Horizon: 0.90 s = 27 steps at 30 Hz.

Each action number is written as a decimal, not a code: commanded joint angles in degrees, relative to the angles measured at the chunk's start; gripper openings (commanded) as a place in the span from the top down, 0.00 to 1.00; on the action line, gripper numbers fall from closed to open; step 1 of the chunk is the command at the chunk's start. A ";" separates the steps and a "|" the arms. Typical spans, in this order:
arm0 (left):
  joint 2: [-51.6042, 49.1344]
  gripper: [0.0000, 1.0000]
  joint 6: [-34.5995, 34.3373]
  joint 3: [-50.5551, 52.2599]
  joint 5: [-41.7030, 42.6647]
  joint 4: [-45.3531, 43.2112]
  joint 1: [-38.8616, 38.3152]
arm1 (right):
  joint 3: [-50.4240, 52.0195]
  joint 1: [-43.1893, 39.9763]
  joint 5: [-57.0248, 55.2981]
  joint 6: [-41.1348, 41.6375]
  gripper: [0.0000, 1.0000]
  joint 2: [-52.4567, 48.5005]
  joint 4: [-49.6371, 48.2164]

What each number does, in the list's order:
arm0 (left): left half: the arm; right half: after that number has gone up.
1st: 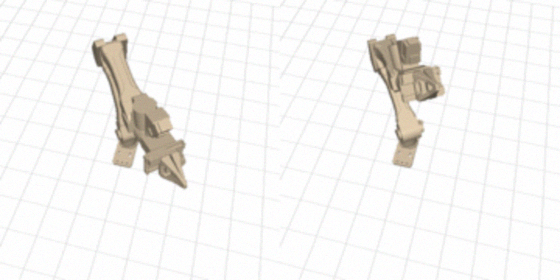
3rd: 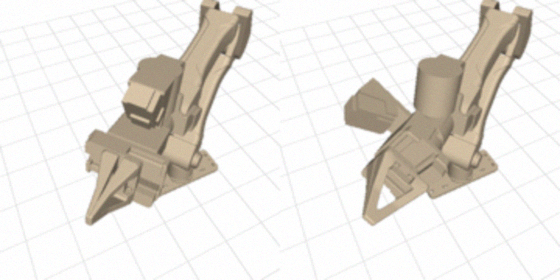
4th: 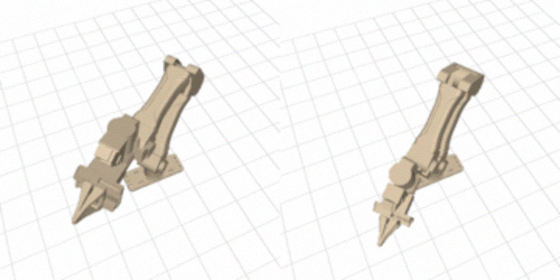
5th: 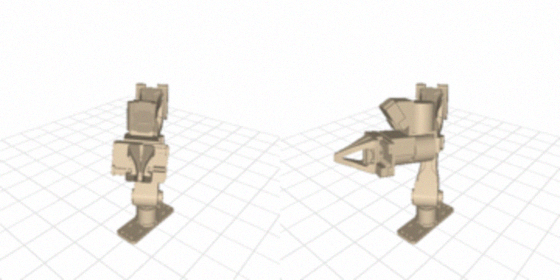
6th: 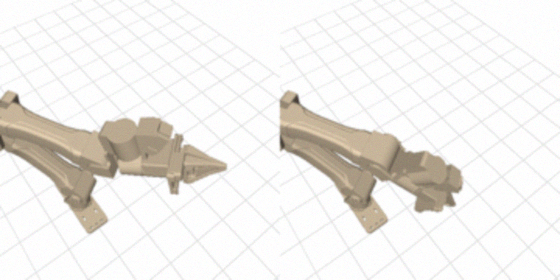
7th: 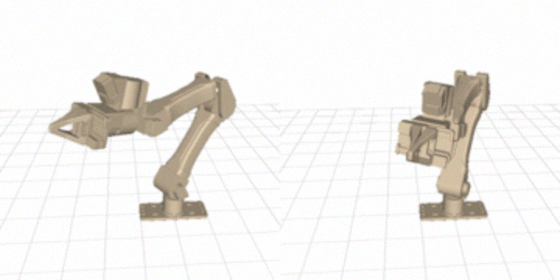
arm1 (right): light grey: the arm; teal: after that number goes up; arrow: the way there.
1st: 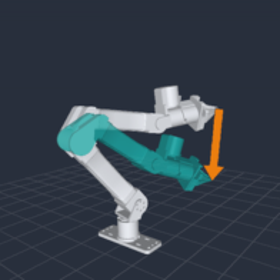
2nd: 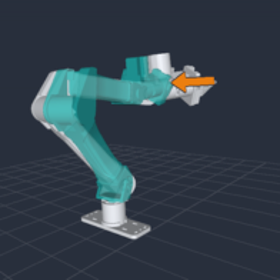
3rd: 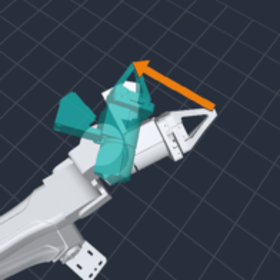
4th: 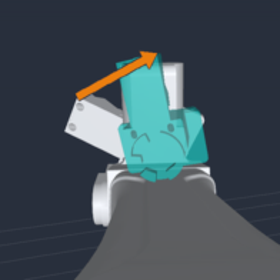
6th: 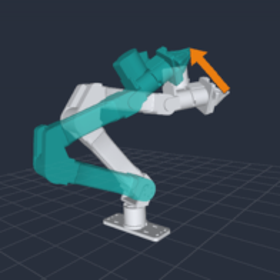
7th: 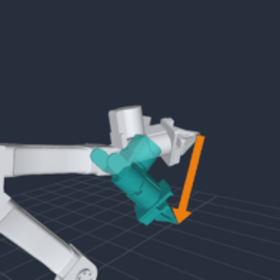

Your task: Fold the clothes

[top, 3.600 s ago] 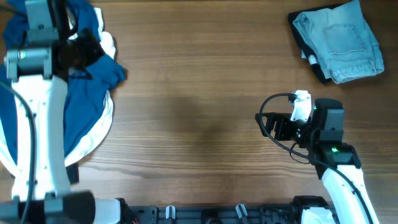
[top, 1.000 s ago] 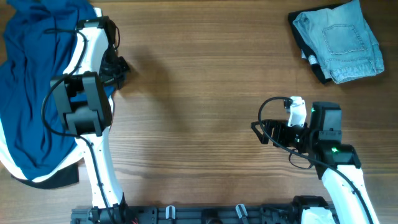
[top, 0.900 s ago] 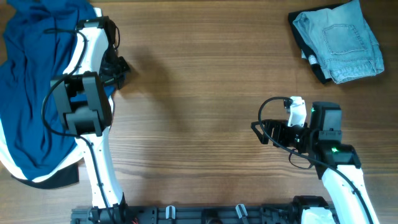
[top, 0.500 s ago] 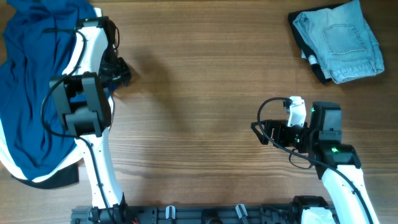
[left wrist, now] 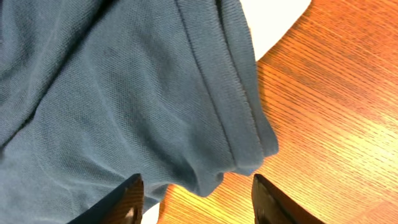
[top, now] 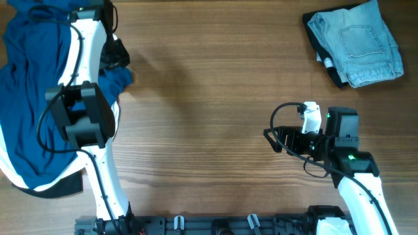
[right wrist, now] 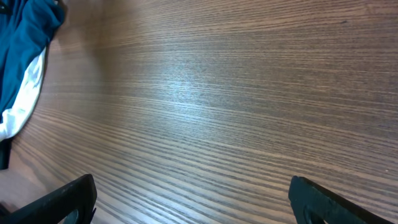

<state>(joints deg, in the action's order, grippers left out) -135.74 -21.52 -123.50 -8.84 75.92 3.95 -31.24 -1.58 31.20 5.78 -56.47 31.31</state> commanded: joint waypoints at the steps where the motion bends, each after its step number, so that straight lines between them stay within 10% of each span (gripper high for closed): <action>1: 0.37 0.38 0.72 -0.79 -0.74 -0.11 0.68 | -1.36 0.24 2.16 -1.14 0.00 -0.22 0.24; 13: -6.93 0.50 1.57 -0.63 3.39 0.09 0.44 | -1.46 0.24 2.32 -1.11 0.00 -0.22 1.38; 18: -6.93 0.96 1.29 -0.63 3.41 -0.26 0.50 | -1.46 0.24 2.32 -1.16 0.00 -0.22 1.36; 27: -3.54 0.96 -0.20 -0.66 -1.84 0.35 -2.27 | -1.51 0.24 2.29 -1.14 0.00 -0.22 0.87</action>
<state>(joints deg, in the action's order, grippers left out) -142.17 -20.58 -123.50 -7.77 75.96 3.77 -31.24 -1.58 32.14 5.72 -56.47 32.60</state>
